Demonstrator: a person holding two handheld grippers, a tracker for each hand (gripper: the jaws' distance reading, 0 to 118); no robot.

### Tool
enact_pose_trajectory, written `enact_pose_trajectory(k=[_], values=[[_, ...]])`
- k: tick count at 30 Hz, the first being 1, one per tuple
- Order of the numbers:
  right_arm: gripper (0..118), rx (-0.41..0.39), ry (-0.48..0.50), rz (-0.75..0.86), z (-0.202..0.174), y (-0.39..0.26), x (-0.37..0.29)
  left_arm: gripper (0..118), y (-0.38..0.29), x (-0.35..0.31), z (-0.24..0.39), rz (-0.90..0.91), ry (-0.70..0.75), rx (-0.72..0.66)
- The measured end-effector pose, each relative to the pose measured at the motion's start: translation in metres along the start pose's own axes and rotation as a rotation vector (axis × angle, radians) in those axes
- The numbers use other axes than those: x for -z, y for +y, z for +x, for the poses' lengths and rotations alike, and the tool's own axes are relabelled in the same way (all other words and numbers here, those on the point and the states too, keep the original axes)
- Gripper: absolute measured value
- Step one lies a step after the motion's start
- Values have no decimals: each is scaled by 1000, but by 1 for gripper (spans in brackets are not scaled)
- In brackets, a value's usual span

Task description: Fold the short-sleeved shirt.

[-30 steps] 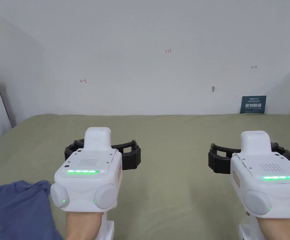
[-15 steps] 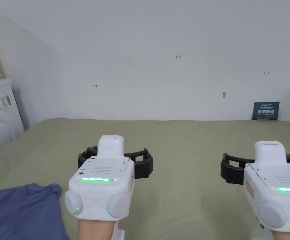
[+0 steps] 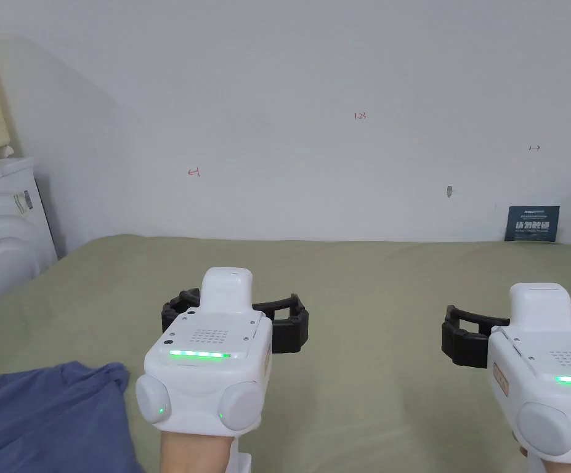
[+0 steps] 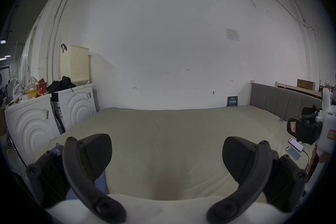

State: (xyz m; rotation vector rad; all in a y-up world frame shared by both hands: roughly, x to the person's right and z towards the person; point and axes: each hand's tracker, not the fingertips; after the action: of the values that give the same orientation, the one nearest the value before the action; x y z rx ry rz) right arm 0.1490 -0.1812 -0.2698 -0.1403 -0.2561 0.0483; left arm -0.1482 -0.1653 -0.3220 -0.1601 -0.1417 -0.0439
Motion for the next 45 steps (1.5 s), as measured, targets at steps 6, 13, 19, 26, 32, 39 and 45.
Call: enact_pose_trajectory(k=[6,13,19,26,32,39,45], values=[[118,-1,0,7,0,1,0,118,0,0,-1,0,2,-3],[118,-10,0,12,-1,2,-1,118,1,1,-2,7,2,-7],[118,-9,-1,16,-1,2,-1,118,2,1,-3,8,3,-10],[45,10,-11,19,2,2,2,97,0,4,-2,-9,0,10],[0,45,-24,5,5,16,0,0,-1,14,2,-41,11,-12],[0,3,-4,0,-4,22,1,0,-1,18,2,-46,21,-15],[0,-24,33,1,-25,21,12,0,0,17,-21,-55,70,-25]])
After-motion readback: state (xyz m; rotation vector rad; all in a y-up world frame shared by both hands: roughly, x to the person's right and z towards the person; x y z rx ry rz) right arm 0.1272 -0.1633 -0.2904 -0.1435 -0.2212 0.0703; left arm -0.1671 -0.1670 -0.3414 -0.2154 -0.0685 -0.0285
